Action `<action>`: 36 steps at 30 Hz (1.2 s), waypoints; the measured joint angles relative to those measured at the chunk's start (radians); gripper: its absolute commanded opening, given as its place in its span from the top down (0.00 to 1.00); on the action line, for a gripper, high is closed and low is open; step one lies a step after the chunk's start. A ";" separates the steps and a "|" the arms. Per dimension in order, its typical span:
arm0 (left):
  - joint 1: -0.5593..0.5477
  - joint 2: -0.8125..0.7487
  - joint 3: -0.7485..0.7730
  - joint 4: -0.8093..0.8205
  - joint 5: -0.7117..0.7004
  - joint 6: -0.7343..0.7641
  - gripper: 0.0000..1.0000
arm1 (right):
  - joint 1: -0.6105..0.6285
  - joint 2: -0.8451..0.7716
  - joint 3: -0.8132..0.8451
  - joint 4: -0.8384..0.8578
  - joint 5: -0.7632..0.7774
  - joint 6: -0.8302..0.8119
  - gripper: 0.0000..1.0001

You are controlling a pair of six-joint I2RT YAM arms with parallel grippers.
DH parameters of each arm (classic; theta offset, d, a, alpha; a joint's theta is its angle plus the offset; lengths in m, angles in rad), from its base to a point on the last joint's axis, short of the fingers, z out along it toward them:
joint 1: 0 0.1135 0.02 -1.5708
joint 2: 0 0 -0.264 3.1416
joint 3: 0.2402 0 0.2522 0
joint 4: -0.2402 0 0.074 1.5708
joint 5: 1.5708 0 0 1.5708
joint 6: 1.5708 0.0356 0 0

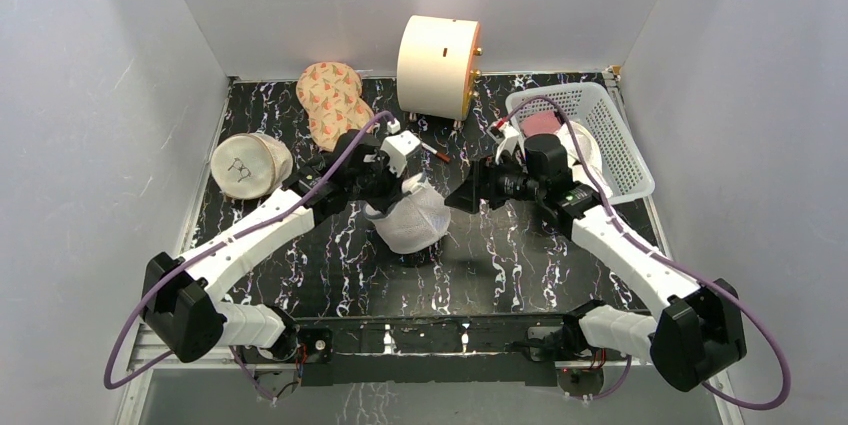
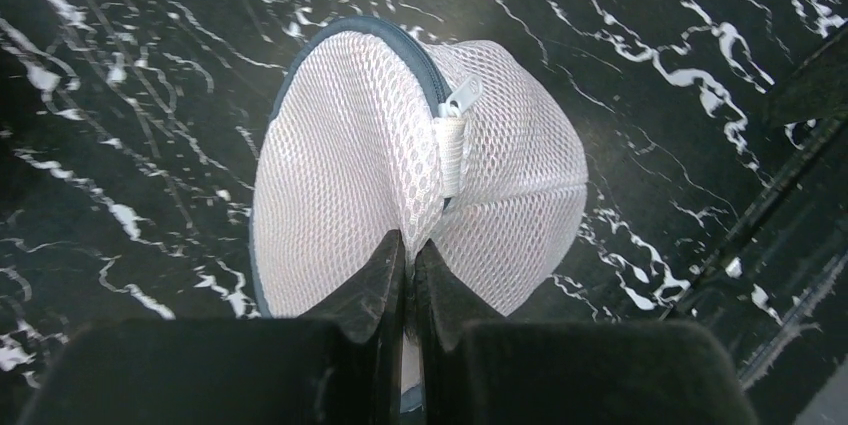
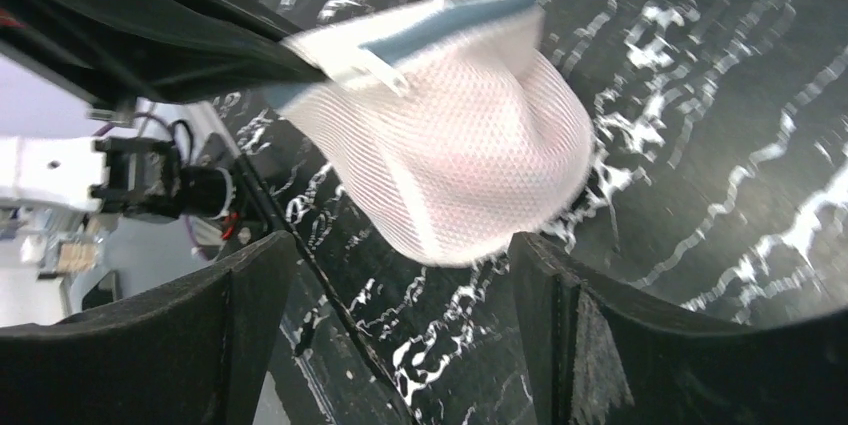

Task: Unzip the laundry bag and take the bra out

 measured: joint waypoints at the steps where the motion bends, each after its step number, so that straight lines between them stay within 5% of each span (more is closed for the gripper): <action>1: -0.001 0.000 -0.008 0.002 0.014 -0.003 1.00 | 0.001 0.003 -0.010 0.037 -0.031 -0.002 0.32; 11: -0.008 -0.003 -0.038 0.036 0.120 -0.039 1.00 | 0.004 0.216 -0.008 0.282 -0.251 -0.018 0.71; 36: -0.017 -0.008 -0.076 0.050 0.156 -0.059 1.00 | -0.017 0.323 -0.007 0.426 -0.411 -0.005 0.61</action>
